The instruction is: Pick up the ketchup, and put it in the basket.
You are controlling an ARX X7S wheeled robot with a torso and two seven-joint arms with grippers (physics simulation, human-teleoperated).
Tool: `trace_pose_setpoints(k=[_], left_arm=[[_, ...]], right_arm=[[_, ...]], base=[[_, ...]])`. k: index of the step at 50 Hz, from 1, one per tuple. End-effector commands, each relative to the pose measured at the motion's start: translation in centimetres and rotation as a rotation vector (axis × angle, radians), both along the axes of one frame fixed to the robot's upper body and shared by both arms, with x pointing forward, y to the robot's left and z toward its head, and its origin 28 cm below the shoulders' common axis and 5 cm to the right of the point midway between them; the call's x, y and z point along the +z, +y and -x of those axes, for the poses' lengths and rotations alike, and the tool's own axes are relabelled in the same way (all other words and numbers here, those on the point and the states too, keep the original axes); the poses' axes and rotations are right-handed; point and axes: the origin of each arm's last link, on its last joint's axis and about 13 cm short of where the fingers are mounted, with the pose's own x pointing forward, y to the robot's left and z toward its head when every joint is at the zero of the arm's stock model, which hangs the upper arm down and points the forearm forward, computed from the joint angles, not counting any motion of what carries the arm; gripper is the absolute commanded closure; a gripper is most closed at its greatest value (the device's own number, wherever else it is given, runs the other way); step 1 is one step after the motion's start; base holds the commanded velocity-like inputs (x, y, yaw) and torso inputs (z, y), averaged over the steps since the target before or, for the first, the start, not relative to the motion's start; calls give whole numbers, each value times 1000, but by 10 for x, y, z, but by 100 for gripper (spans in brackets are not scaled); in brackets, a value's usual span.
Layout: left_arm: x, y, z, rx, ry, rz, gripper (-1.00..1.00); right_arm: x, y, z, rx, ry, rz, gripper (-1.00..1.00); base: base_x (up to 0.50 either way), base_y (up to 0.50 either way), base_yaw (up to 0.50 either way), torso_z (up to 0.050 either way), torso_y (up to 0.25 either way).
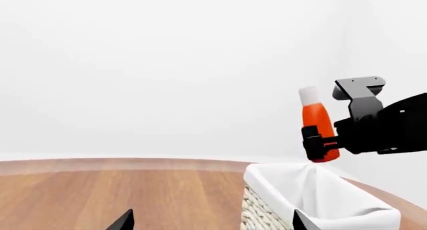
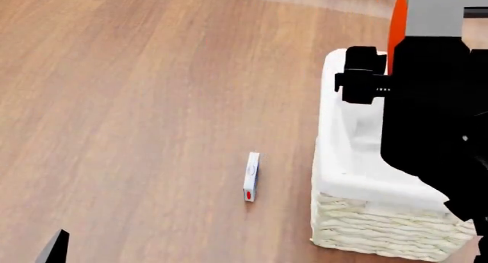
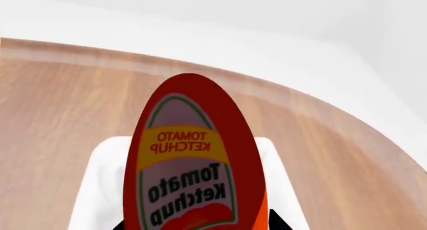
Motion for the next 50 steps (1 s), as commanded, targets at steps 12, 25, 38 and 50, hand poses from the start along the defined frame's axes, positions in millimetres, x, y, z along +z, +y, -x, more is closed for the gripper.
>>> trace_pose_setpoints(k=[12, 25, 38, 50], left_arm=[[0, -1, 0, -15, 4, 12, -100], [-3, 1, -1, -17, 20, 22, -100], [0, 0, 1, -37, 16, 30, -100], [2, -2, 3, -44, 8, 22, -100]], right_arm=[[10, -13, -4, -1, 170, -94, 100], [5, -17, -10, -4, 286, -93, 100], [-5, -19, -17, -48, 345, -72, 100], [-16, -23, -24, -72, 373, -73, 100]], base=[[0, 0, 0, 0, 0], [0, 0, 0, 1, 1], [0, 0, 0, 0, 0], [0, 0, 0, 0, 0]])
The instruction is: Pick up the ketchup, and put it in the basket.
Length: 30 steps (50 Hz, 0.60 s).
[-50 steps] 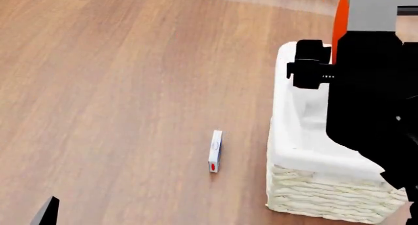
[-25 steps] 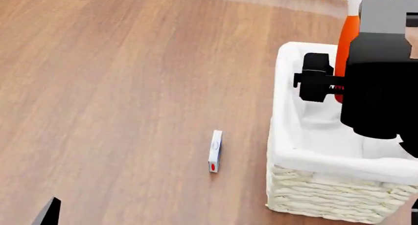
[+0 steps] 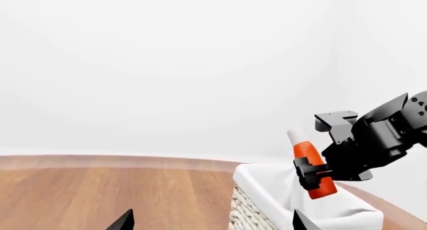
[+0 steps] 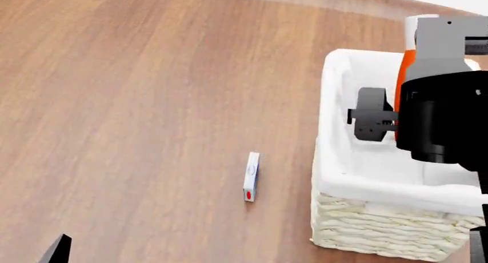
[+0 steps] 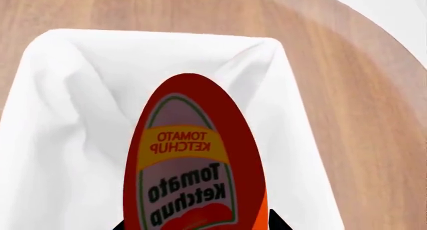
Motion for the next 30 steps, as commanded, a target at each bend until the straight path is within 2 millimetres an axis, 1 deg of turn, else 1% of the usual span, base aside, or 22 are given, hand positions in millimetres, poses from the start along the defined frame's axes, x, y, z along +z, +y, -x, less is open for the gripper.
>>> trace_pose_setpoints(k=[1, 7, 21, 30], left_arm=[[1, -1, 1, -8, -6, -8, -100], [2, -1, 1, -8, -6, -9, -100], [0, -1, 0, -8, -1, -12, -100], [0, -1, -1, -11, 2, -12, -100]], right_arm=[[-7, -4, -7, -22, 25, 13, 100], [-14, -5, -13, -25, 38, 18, 100], [-19, -2, -24, -28, 47, 22, 100], [-27, -4, -26, -36, 57, 21, 100]], base=[[0, 0, 0, 0, 10], [0, 0, 0, 0, 0], [0, 0, 0, 0, 0], [0, 0, 0, 0, 0]])
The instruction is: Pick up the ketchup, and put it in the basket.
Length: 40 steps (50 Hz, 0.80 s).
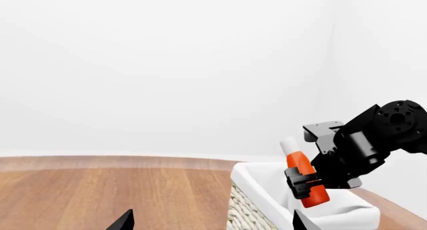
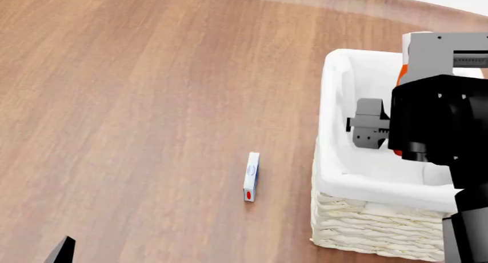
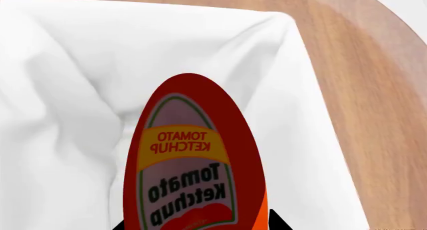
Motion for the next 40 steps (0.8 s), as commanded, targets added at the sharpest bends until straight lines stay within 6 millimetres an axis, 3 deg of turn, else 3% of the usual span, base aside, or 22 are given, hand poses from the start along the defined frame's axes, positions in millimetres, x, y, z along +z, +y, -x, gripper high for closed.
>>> trace_pose_setpoints(k=[1, 40], left_arm=[[-2, 0, -2, -5, 5, 6, -100], [-3, 0, -3, -4, 13, 6, -100]], right_arm=[[-6, -2, -5, -3, 4, 23, 100], [-32, -4, -16, 20, 35, 18, 100]], base=[[0, 0, 0, 0, 0], [0, 0, 0, 0, 0]])
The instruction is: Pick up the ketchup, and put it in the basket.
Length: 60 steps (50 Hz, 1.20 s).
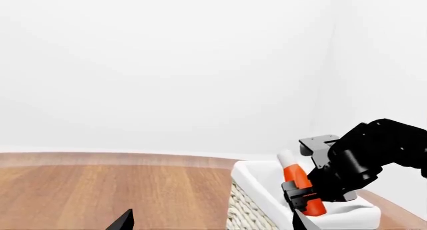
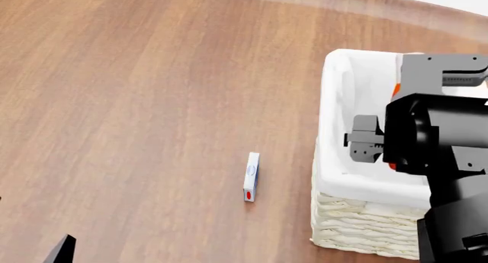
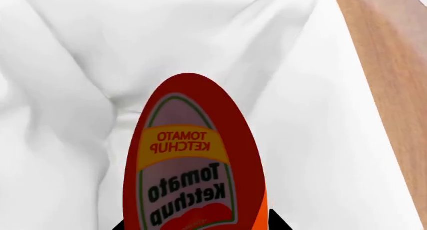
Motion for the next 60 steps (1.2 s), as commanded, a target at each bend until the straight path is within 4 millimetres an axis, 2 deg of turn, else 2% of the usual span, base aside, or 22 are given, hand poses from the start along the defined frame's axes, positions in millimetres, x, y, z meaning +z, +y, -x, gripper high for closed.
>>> trace_pose_setpoints(k=[1, 23, 52, 53, 60], left_arm=[[-1, -2, -1, -6, 4, -3, -100], [-4, -3, -3, -11, 8, -14, -100], [-5, -4, -4, -16, 15, -19, -100], [-5, -4, -3, -18, 15, -18, -100], [-5, -5, -3, -20, 16, -19, -100]], right_arm=[[-3, -1, -4, 13, -9, 16, 100], [-14, -1, -8, -1, -15, 15, 100], [-17, -3, -8, -13, -32, 17, 100], [-17, -2, -9, -12, -32, 20, -100], [-15, -3, -9, -14, -35, 19, -100]], base=[[0, 0, 0, 0, 0], [0, 0, 0, 0, 0], [0, 0, 0, 0, 0], [0, 0, 0, 0, 0], [0, 0, 0, 0, 1]])
